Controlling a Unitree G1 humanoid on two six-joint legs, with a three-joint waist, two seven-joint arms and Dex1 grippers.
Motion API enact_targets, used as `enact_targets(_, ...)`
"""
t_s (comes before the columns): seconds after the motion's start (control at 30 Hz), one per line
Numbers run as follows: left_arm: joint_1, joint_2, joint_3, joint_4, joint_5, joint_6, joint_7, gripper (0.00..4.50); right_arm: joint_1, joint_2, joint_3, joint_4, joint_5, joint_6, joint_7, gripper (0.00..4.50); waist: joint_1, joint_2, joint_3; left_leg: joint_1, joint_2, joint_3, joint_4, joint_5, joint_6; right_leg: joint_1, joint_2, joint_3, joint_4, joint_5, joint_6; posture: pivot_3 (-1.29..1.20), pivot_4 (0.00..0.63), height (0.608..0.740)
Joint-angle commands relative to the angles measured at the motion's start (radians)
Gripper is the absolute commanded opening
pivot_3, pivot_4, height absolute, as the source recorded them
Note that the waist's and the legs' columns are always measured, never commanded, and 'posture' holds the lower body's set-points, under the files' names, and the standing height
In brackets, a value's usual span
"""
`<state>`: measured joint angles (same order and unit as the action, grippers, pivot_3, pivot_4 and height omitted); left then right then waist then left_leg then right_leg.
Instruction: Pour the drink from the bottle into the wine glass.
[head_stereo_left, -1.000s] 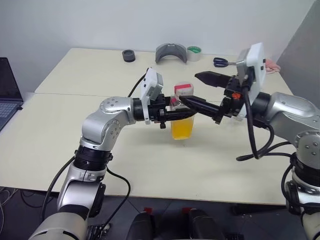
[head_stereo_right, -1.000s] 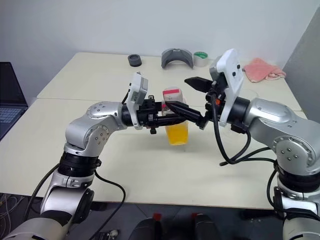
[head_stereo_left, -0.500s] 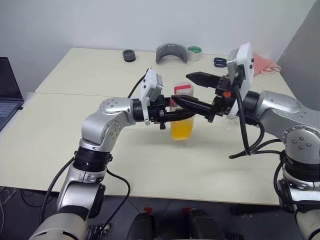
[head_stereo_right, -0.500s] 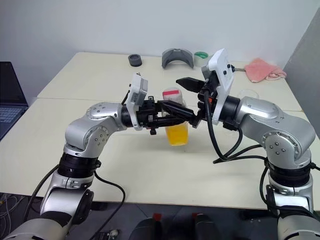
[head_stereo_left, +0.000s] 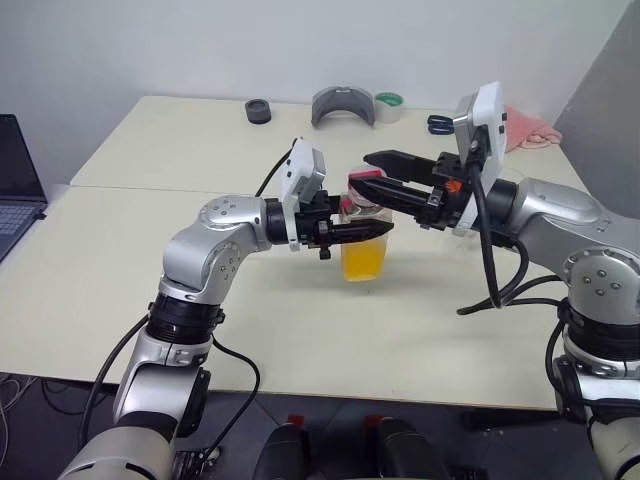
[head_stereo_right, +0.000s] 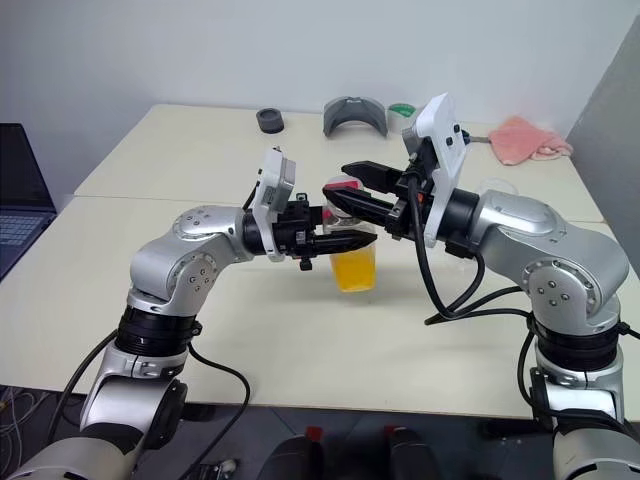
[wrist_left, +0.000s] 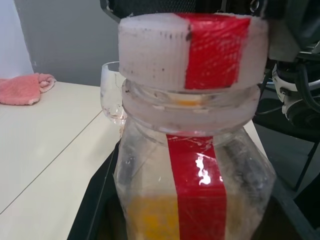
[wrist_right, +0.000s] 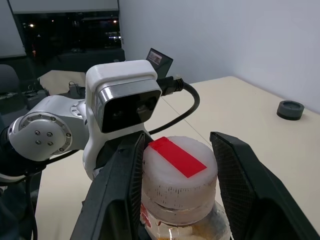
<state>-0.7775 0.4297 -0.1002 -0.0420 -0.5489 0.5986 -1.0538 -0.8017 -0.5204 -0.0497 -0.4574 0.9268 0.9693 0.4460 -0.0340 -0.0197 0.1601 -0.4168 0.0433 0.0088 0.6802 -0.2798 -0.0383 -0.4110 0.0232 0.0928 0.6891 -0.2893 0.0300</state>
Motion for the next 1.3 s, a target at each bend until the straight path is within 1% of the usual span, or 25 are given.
enact_targets(0.03,-0.021,0.001,0.022,-0.039,-0.015,-0.016,0.001,1.84,-0.097,0.038,-0.083,0.009,0.032,-0.057,-0.038,1.74,-0.001,0.001,0.001,0.0,0.0,0.0,0.0,0.0,0.0,0.0,0.0,0.0,0.0,0.0,0.0,0.0,0.15,0.74)
enact_targets(0.1,-0.021,0.001,0.023,-0.038,-0.013,-0.016,0.002,1.84,-0.117,0.035,-0.081,0.015,0.018,-0.054,-0.035,1.74,0.001,0.001,0.001,0.0,0.0,0.0,0.0,0.0,0.0,-0.001,0.0,0.0,0.001,0.0,0.0,0.0,0.15,0.74)
enact_targets(0.27,-0.021,-0.001,0.023,-0.037,-0.012,-0.019,0.001,1.84,-0.11,0.024,-0.08,0.01,0.014,-0.046,-0.032,1.74,0.002,0.002,0.001,0.0,0.0,0.0,0.0,0.0,0.0,0.0,-0.001,0.0,0.0,0.0,0.0,0.0,0.15,0.74)
enact_targets(0.4,-0.018,-0.002,0.022,-0.043,-0.013,-0.018,0.003,1.84,-0.067,-0.008,-0.098,-0.014,0.021,-0.031,-0.038,1.74,0.002,0.001,0.001,0.0,0.0,0.0,0.0,0.0,0.0,0.0,-0.001,0.0,0.0,0.0,0.0,0.0,0.15,0.74)
enact_targets(0.47,-0.014,-0.001,0.023,-0.049,-0.016,-0.015,0.004,1.84,-0.02,-0.037,-0.132,-0.035,0.034,-0.013,-0.057,1.74,0.002,0.001,0.001,-0.001,0.0,0.0,0.0,0.0,0.0,0.0,-0.001,0.0,0.0,0.0,0.0,0.0,0.15,0.74)
enact_targets(0.53,-0.005,0.006,0.027,-0.057,-0.019,-0.013,0.002,1.84,0.064,-0.089,-0.194,-0.072,0.056,0.015,-0.072,1.74,0.005,0.001,0.001,-0.001,-0.001,0.0,0.0,0.0,0.0,0.0,-0.001,0.0,-0.001,0.0,0.0,0.0,0.15,0.74)
enact_targets(0.63,0.002,0.018,0.034,-0.061,-0.02,-0.014,-0.004,1.84,0.229,-0.158,-0.337,-0.137,0.117,0.063,-0.136,1.74,0.008,0.001,0.001,-0.002,-0.001,-0.001,0.0,0.0,0.0,0.0,-0.001,-0.001,-0.002,0.0,0.0,0.0,0.15,0.74)
enact_targets(0.7,-0.003,0.02,0.036,-0.058,-0.02,-0.014,-0.005,1.84,0.37,-0.15,-0.407,-0.211,0.162,0.081,-0.219,1.74,0.007,0.001,0.001,-0.002,-0.001,-0.001,-0.001,0.0,0.0,0.0,-0.001,0.0,-0.003,0.0,0.0,0.0,0.15,0.74)
enact_targets(0.73,-0.004,0.02,0.036,-0.058,-0.02,-0.014,-0.004,1.84,0.425,-0.147,-0.417,-0.24,0.166,0.079,-0.237,1.74,0.007,0.001,0.001,-0.002,-0.001,-0.002,-0.001,0.0,0.0,0.001,-0.001,0.0,-0.003,0.0,0.0,0.0,0.15,0.74)
enact_targets(0.8,-0.005,0.015,0.032,-0.054,-0.018,-0.016,-0.005,1.84,0.569,-0.127,-0.399,-0.285,0.085,0.051,-0.275,1.74,0.005,0.001,0.001,-0.002,-0.001,-0.001,-0.001,0.0,0.0,0.001,0.0,0.0,-0.003,0.0,0.0,0.0,0.15,0.74)
enact_targets(0.87,-0.008,0.008,0.027,-0.05,-0.017,-0.019,-0.009,1.84,0.684,-0.078,-0.371,-0.299,0.014,0.011,-0.32,1.74,0.001,0.001,0.001,-0.001,0.0,-0.002,-0.001,0.0,0.0,0.002,0.001,0.001,-0.003,0.0,0.0,0.0,0.15,0.74)
enact_targets(0.9,-0.01,0.005,0.026,-0.048,-0.016,-0.02,-0.009,1.84,0.733,-0.069,-0.331,-0.302,-0.061,-0.015,-0.347,1.74,0.0,0.001,0.001,0.0,0.0,-0.001,-0.001,0.0,0.0,0.002,0.002,0.002,-0.003,0.0,0.001,0.0,0.15,0.74)
enact_targets(1.0,-0.018,-0.003,0.024,-0.042,-0.015,-0.021,-0.01,1.84,0.824,0.002,-0.229,-0.283,-0.222,-0.093,-0.416,1.74,-0.002,0.001,0.001,0.001,0.0,0.001,0.0,0.0,0.0,0.002,0.003,0.004,-0.002,-0.001,0.001,0.0,0.15,0.74)
enact_targets(1.07,-0.021,-0.006,0.024,-0.039,-0.015,-0.022,-0.012,1.84,0.853,0.066,-0.173,-0.232,-0.326,-0.155,-0.471,1.74,-0.002,0.001,0.001,0.001,0.0,0.001,0.0,0.001,-0.001,0.002,0.005,0.003,-0.002,-0.001,0.001,0.0,0.15,0.74)
enact_targets(1.13,-0.021,-0.008,0.023,-0.041,-0.015,-0.021,-0.013,1.84,0.872,0.091,-0.122,-0.174,-0.45,-0.218,-0.512,1.74,-0.001,0.001,0.001,0.001,-0.001,0.001,0.0,0.001,-0.001,0.002,0.006,0.004,-0.002,-0.001,0.001,0.0,0.15,0.74)
enact_targets(1.2,-0.02,-0.008,0.022,-0.044,-0.015,-0.02,-0.014,1.84,0.88,0.126,-0.119,-0.135,-0.503,-0.26,-0.531,2.45,0.0,0.001,0.001,0.001,-0.001,0.001,0.0,0.001,-0.001,0.002,0.006,0.004,-0.002,-0.001,0.001,0.0,0.15,0.74)
enact_targets(1.23,-0.02,-0.008,0.022,-0.045,-0.015,-0.02,-0.015,1.84,0.882,0.138,-0.119,-0.126,-0.514,-0.274,-0.525,2.67,0.001,0.001,0.001,0.001,-0.001,0.001,0.0,0.001,-0.001,0.002,0.006,0.004,-0.002,-0.001,0.001,0.0,0.15,0.74)
enact_targets(1.3,-0.019,-0.008,0.022,-0.046,-0.014,-0.02,-0.014,1.84,0.884,0.152,-0.119,-0.116,-0.537,-0.295,-0.511,3.42,0.002,0.001,0.001,0.001,0.0,0.001,0.0,0.001,-0.002,0.002,0.006,0.004,-0.002,-0.001,0.001,0.0,0.15,0.74)
